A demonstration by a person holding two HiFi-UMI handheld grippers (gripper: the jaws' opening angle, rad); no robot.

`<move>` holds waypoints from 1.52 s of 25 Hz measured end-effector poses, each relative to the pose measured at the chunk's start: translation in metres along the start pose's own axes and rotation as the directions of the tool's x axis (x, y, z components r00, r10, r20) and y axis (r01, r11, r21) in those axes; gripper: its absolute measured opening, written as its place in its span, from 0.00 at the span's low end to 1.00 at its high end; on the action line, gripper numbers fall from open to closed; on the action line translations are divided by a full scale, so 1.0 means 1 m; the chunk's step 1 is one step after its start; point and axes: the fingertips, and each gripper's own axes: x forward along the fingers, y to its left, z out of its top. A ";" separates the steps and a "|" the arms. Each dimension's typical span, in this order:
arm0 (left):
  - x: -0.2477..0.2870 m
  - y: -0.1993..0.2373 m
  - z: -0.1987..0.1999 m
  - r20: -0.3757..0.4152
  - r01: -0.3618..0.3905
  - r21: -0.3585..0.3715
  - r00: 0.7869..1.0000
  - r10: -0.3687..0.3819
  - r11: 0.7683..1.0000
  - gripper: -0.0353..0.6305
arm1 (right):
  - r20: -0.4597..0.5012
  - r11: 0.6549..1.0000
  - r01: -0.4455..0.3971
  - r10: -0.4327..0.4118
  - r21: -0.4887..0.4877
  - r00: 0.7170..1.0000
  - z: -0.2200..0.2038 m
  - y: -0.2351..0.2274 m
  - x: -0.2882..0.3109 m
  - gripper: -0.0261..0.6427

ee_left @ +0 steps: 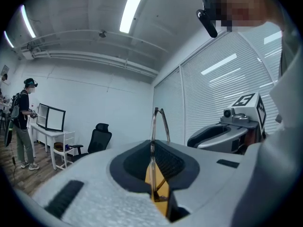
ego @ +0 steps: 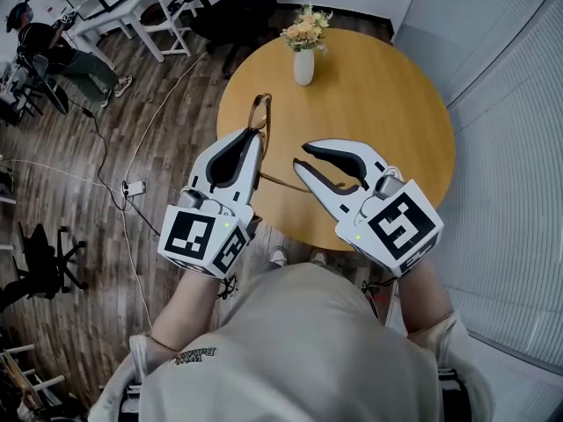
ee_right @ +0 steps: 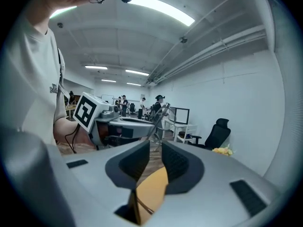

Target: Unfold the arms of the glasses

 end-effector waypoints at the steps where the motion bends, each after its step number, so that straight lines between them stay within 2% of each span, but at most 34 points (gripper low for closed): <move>1: 0.000 -0.002 0.000 -0.001 0.005 0.001 1.000 -0.005 1.000 0.11 | -0.012 1.000 -0.016 0.015 -0.007 1.000 -0.002 0.003 0.004 0.15; 3: 0.001 -0.006 -0.001 -0.003 0.013 0.001 1.000 -0.013 1.000 0.11 | -0.044 0.999 -0.043 0.042 -0.019 0.998 -0.008 0.008 0.011 0.19; 8: 0.001 -0.016 -0.003 -0.012 0.035 0.010 0.999 -0.035 0.999 0.11 | -0.158 0.992 -0.112 0.100 -0.066 0.982 -0.029 0.023 0.028 0.19; 12: -0.001 -0.025 -0.009 -0.028 0.054 0.015 0.998 -0.053 0.998 0.11 | -0.186 0.988 -0.143 0.129 -0.065 0.974 -0.036 0.036 0.035 0.19; 19: -0.001 -0.032 -0.017 -0.048 0.066 0.022 0.997 -0.065 0.998 0.11 | -0.198 0.988 -0.147 0.135 -0.046 0.971 -0.043 0.039 0.043 0.19; 22: -0.002 -0.031 -0.019 -0.058 0.067 0.029 0.996 -0.065 0.997 0.11 | -0.202 0.989 -0.142 0.131 -0.037 0.971 -0.045 0.038 0.044 0.11; 28: 0.000 -0.021 -0.024 -0.058 0.031 0.044 0.998 -0.028 0.999 0.11 | -0.201 0.990 -0.143 0.136 -0.020 0.970 -0.054 0.031 0.038 0.11; 34: -0.001 -0.011 -0.026 -0.070 0.003 0.089 0.998 0.004 0.996 0.11 | -0.216 0.994 -0.112 0.105 -0.019 0.971 -0.061 0.018 0.021 0.11; 38: 0.000 -0.004 -0.030 -0.088 -0.005 0.110 0.996 0.015 0.994 0.11 | -0.224 0.998 -0.062 0.058 -0.013 0.973 -0.064 -0.001 0.004 0.11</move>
